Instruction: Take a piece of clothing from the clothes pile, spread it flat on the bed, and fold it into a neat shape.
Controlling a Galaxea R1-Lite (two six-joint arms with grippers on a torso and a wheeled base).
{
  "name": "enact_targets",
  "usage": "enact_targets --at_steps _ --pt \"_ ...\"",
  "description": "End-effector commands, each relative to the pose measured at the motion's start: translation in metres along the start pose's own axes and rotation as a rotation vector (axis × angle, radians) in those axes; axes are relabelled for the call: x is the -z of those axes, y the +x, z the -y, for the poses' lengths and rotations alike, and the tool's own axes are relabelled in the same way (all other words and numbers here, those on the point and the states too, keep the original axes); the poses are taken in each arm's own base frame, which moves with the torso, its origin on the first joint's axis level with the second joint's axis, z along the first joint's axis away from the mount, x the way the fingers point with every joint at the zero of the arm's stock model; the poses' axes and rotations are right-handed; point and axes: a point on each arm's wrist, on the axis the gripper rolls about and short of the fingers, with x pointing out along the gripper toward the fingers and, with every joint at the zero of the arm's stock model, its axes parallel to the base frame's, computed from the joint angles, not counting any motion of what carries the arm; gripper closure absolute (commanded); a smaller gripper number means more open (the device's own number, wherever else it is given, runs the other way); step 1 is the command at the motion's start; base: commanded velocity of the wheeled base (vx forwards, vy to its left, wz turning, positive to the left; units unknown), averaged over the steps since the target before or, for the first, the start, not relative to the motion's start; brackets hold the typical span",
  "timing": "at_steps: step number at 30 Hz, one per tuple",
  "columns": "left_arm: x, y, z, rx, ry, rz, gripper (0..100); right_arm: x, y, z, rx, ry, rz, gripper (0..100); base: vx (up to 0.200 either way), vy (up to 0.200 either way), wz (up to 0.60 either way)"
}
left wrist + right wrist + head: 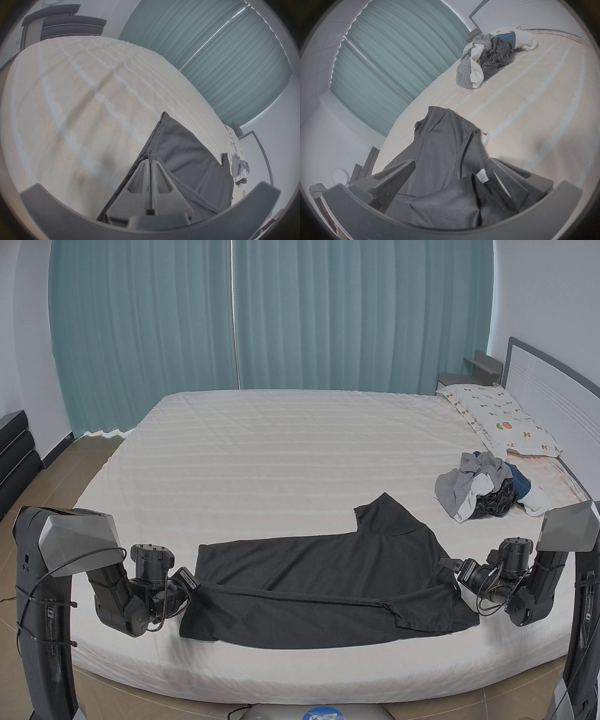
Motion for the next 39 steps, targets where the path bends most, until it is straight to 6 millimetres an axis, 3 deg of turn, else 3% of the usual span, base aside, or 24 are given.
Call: enact_targets --at_steps 1,13,17,22,29,39 --pt "0.001 0.000 0.000 -0.002 0.000 -0.002 100 0.001 0.003 0.011 -0.002 -0.008 -0.014 0 0.000 0.000 0.00" --pt "0.001 0.000 -0.001 -0.003 0.000 -0.003 100 -0.001 -0.004 0.016 -0.081 -0.020 -0.073 0 0.000 0.000 0.00" --pt "0.001 0.000 -0.001 -0.003 0.000 -0.003 100 0.003 -0.012 0.014 -0.090 -0.056 -0.097 0 0.000 0.000 0.00" --pt "0.001 0.000 -0.001 -0.004 0.001 -0.004 100 0.005 -0.036 0.005 -0.186 -0.074 -0.136 0 0.000 0.000 0.00" --pt "0.001 0.000 -0.001 -0.003 0.000 -0.003 100 0.029 -0.027 0.017 -0.161 -0.165 -0.206 0 0.000 0.000 0.00" --pt "0.001 0.000 -0.001 -0.004 0.001 -0.004 100 0.033 -0.015 0.022 -0.144 -0.174 -0.204 0 0.000 0.000 0.00"
